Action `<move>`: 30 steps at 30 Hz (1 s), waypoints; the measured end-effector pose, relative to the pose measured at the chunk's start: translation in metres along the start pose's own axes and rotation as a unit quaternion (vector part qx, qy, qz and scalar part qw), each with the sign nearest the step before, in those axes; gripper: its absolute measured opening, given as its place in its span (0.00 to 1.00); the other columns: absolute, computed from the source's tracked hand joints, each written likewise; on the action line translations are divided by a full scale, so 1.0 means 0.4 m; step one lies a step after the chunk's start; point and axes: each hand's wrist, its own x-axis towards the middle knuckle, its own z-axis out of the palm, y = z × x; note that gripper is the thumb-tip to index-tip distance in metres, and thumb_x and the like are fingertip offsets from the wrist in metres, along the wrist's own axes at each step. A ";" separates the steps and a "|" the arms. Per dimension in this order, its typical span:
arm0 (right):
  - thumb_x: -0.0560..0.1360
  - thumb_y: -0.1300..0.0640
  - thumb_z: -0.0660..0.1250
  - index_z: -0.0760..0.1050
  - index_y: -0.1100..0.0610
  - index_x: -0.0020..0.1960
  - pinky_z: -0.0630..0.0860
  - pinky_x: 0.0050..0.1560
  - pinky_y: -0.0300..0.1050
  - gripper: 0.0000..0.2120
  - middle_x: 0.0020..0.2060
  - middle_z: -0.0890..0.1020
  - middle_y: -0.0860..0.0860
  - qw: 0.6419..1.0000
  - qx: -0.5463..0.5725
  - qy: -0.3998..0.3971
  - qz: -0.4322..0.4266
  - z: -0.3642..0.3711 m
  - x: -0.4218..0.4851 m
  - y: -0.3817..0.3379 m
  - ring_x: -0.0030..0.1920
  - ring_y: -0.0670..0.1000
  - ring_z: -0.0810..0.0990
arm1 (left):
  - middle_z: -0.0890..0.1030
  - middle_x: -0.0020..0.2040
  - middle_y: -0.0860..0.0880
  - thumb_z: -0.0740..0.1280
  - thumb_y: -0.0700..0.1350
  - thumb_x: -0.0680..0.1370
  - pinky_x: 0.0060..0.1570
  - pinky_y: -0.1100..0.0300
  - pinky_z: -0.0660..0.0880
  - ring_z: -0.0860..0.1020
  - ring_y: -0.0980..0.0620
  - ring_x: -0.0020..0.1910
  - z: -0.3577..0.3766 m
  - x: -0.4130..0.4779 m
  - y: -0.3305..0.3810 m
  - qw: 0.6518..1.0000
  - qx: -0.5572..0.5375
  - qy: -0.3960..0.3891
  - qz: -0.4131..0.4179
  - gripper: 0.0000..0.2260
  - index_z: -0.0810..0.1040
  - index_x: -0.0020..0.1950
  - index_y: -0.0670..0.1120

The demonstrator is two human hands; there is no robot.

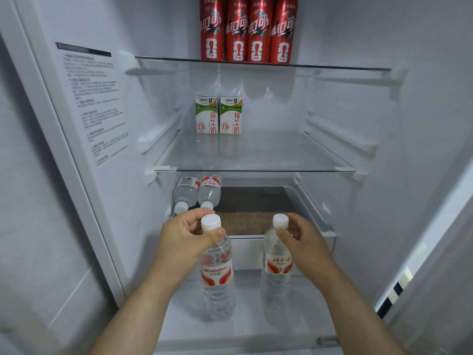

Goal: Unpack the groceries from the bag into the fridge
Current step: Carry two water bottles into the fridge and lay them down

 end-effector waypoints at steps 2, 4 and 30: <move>0.77 0.48 0.68 0.73 0.44 0.63 0.74 0.57 0.42 0.15 0.59 0.78 0.41 0.999 0.017 0.036 -0.017 -0.004 -0.013 -0.002 0.60 0.46 0.77 | 0.84 0.42 0.62 0.76 0.37 0.71 0.39 0.68 0.76 0.82 0.63 0.44 0.001 0.000 0.002 1.000 0.004 0.001 0.007 0.15 0.81 0.47 0.56; 0.77 0.48 0.68 0.74 0.44 0.61 0.73 0.57 0.39 0.12 0.58 0.77 0.41 0.994 -0.013 0.095 -0.054 -0.007 -0.036 -0.005 0.58 0.43 0.76 | 0.84 0.42 0.61 0.75 0.37 0.71 0.39 0.68 0.77 0.82 0.62 0.43 0.002 0.000 0.005 1.000 0.002 0.003 0.013 0.14 0.81 0.47 0.56; 0.65 0.43 0.76 0.73 0.39 0.61 0.73 0.47 0.27 0.26 0.50 0.81 0.33 0.948 -0.108 -0.167 -0.250 0.089 -0.118 -0.166 0.50 0.36 0.79 | 0.85 0.47 0.50 0.72 0.53 0.66 0.42 0.61 0.80 0.82 0.54 0.47 -0.125 -0.117 0.180 0.995 -0.068 0.000 0.077 0.11 0.85 0.47 0.56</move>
